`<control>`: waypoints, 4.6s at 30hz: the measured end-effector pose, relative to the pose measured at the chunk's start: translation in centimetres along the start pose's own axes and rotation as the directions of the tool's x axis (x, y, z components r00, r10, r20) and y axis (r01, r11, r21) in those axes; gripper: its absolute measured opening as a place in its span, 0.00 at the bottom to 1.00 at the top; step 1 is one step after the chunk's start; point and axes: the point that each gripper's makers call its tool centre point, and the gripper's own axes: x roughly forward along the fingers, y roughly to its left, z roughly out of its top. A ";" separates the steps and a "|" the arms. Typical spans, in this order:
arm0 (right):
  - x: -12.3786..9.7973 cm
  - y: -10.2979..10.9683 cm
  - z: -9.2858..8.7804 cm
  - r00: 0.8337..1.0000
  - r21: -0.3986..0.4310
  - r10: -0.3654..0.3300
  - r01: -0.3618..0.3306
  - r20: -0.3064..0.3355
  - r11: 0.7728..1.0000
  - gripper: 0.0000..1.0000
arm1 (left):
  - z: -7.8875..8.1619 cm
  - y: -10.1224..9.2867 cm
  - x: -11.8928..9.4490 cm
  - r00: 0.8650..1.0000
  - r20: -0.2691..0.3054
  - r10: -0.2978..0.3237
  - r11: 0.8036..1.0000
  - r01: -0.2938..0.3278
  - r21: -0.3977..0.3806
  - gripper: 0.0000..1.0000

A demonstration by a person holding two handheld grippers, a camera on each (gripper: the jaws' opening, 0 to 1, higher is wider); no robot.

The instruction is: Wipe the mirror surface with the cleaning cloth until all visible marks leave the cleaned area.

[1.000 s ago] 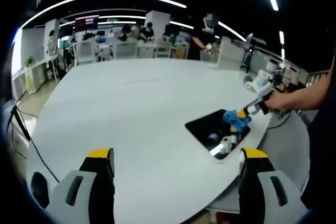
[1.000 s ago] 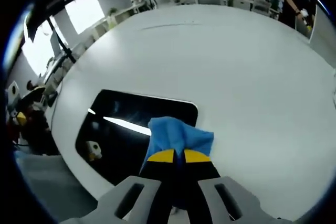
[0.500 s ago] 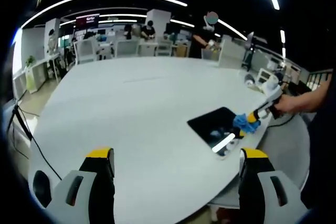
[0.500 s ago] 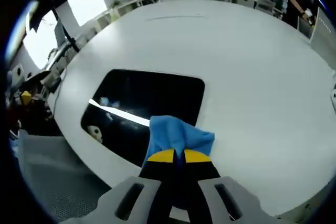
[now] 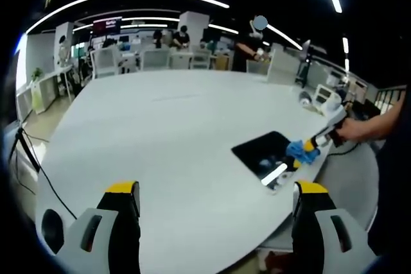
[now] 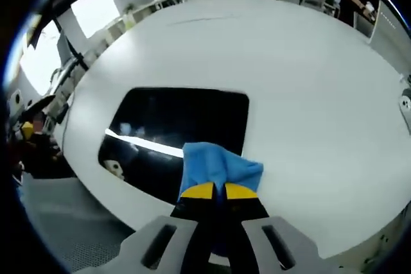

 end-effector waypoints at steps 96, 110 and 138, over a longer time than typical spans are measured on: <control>9.0 17.0 12.5 0.980 -0.199 0.171 -0.188 -0.099 0.962 0.00 | -0.9 2.9 -1.1 1.000 0.013 0.024 0.998 -0.023 -0.064 1.00; 8.8 15.7 12.3 0.979 -0.252 0.167 -0.191 -0.114 0.949 0.00 | -0.7 2.9 -1.0 0.999 0.016 0.028 0.998 -0.027 -0.061 1.00; 7.4 12.5 10.4 0.990 -0.176 0.133 -0.140 -0.054 0.974 0.00 | -0.8 1.7 -1.6 0.999 0.024 0.036 0.998 -0.035 -0.058 1.00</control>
